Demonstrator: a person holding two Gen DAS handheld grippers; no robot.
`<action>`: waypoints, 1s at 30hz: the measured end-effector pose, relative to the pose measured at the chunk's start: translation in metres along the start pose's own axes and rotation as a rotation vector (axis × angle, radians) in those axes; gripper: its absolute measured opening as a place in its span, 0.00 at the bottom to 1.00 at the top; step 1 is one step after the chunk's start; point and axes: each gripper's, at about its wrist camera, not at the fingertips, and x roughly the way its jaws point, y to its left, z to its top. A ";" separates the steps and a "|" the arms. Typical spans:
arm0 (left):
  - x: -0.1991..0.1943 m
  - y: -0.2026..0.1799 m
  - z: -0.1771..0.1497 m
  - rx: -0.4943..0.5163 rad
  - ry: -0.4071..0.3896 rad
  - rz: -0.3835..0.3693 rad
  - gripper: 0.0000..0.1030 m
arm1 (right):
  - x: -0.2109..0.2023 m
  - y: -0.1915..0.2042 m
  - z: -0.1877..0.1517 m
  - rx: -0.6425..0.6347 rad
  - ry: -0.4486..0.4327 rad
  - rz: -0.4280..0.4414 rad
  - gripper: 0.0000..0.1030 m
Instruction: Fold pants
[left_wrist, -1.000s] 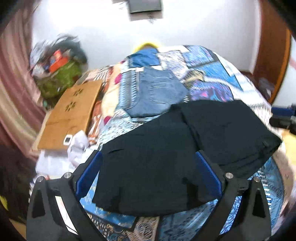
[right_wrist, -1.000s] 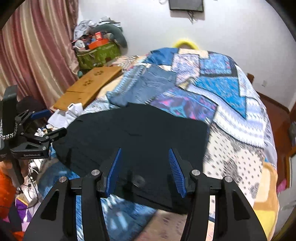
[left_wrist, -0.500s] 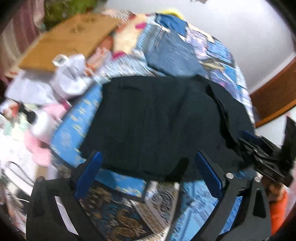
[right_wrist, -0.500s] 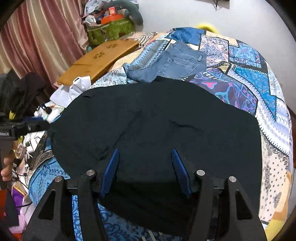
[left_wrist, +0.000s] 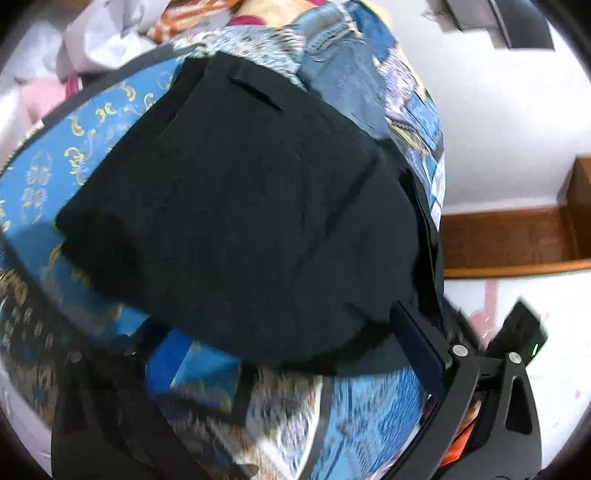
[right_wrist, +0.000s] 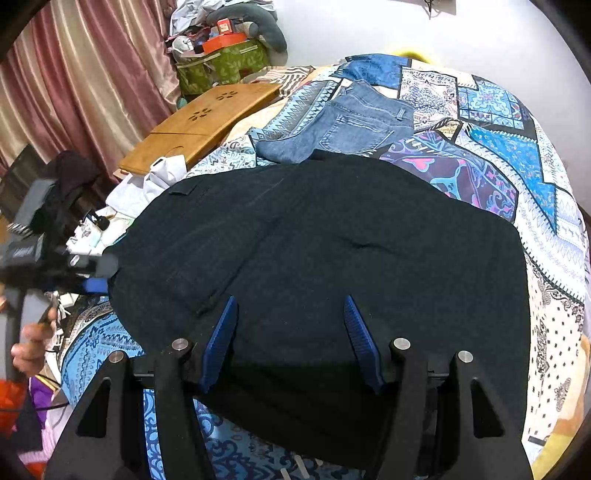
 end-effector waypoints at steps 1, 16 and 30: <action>0.001 0.002 0.006 -0.005 -0.001 0.003 0.99 | 0.000 0.000 0.000 0.000 -0.001 0.001 0.55; -0.033 -0.076 0.008 0.314 -0.336 0.339 0.19 | -0.005 -0.002 -0.003 0.040 -0.010 0.017 0.55; -0.047 -0.262 -0.031 0.842 -0.592 0.350 0.14 | -0.075 -0.088 -0.050 0.316 -0.147 -0.055 0.55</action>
